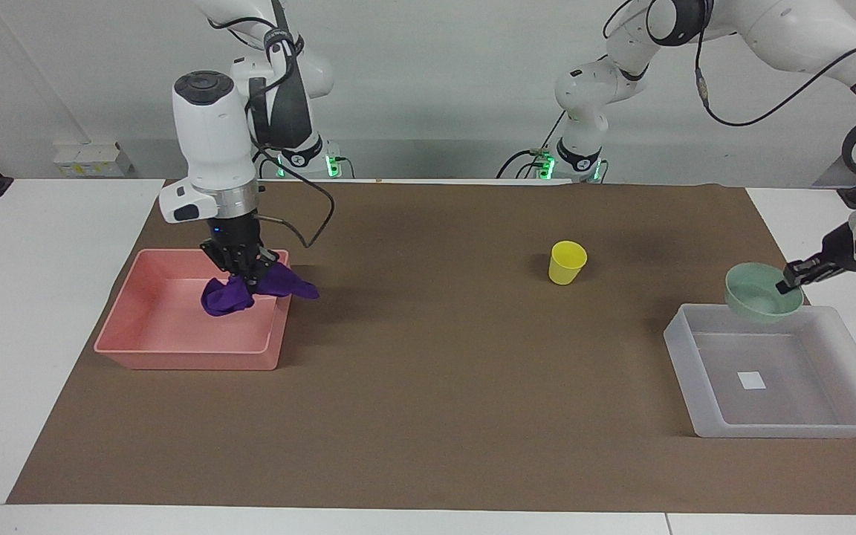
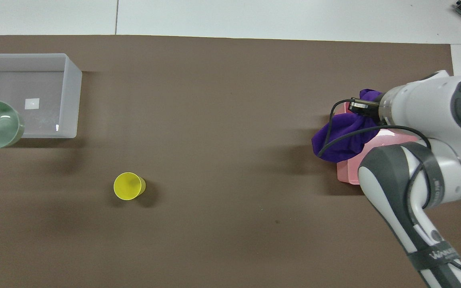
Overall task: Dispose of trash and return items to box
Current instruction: 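Carry the cloth into the pink box while the left gripper drops the bowl, then release the cloth in the pink box while the left gripper reaches the cup, then grasp the yellow cup with the left gripper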
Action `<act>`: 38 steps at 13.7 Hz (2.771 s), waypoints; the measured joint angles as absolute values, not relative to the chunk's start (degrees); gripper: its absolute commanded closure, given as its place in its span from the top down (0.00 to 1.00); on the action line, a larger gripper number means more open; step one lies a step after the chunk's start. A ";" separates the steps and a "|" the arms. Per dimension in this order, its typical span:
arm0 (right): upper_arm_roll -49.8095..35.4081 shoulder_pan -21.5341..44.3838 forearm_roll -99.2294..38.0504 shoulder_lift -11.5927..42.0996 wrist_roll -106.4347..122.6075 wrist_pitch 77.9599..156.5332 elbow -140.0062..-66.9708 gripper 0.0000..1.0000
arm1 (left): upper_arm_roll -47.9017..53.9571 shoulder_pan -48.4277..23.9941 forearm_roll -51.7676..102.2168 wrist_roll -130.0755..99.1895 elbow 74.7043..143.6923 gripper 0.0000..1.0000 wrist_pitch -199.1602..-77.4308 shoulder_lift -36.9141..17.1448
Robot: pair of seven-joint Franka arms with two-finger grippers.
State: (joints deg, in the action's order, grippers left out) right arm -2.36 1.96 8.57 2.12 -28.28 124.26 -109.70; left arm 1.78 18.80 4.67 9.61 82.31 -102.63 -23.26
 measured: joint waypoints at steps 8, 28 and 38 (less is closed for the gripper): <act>-2.32 -5.50 8.57 2.10 -27.03 123.97 -113.30 0.00 | 2.41 19.63 4.67 9.61 81.91 0.00 -112.61 -32.26; -5.27 -8.47 4.81 -0.40 -16.53 107.85 -102.96 1.00 | 4.11 1.47 7.93 4.40 110.48 1.00 -101.07 -1.40; -11.30 -5.77 2.44 2.67 -16.28 87.94 -84.83 1.00 | 4.18 -6.12 10.58 0.90 132.54 0.00 -121.12 1.67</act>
